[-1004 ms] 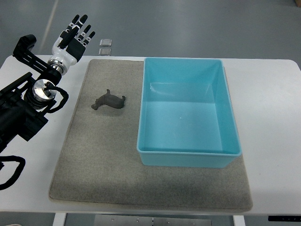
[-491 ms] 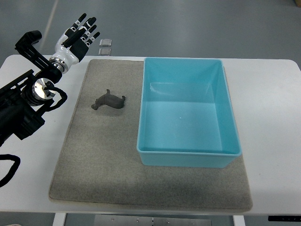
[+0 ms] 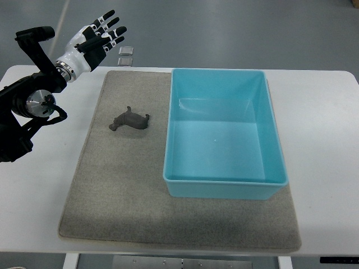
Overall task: Place brown hippo in blue box with left hand
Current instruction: 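Swing the left hand over the brown hippo and lower it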
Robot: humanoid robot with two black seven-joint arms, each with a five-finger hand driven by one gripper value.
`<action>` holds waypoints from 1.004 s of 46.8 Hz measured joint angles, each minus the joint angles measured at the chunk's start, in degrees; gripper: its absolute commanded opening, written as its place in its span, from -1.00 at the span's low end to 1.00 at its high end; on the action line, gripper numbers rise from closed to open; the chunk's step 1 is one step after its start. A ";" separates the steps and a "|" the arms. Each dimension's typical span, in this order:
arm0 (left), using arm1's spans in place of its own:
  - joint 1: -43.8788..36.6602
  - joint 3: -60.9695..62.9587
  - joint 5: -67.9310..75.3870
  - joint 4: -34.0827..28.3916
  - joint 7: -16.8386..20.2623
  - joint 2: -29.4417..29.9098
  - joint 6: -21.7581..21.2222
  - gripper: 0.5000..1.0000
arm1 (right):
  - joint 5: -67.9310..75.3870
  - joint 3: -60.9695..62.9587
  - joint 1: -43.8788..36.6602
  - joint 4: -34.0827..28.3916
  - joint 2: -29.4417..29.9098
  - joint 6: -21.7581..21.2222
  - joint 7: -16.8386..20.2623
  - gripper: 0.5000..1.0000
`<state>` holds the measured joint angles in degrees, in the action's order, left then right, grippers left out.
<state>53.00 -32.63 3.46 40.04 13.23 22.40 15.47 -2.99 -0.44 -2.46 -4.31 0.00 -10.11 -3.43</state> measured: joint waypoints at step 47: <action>6.88 15.84 44.11 16.02 -0.04 12.40 1.05 0.98 | 0.00 0.00 0.02 0.00 0.00 0.00 0.00 0.74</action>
<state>59.88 -16.79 47.57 56.06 13.19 34.80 16.52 -2.99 -0.44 -2.44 -4.31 0.00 -10.11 -3.43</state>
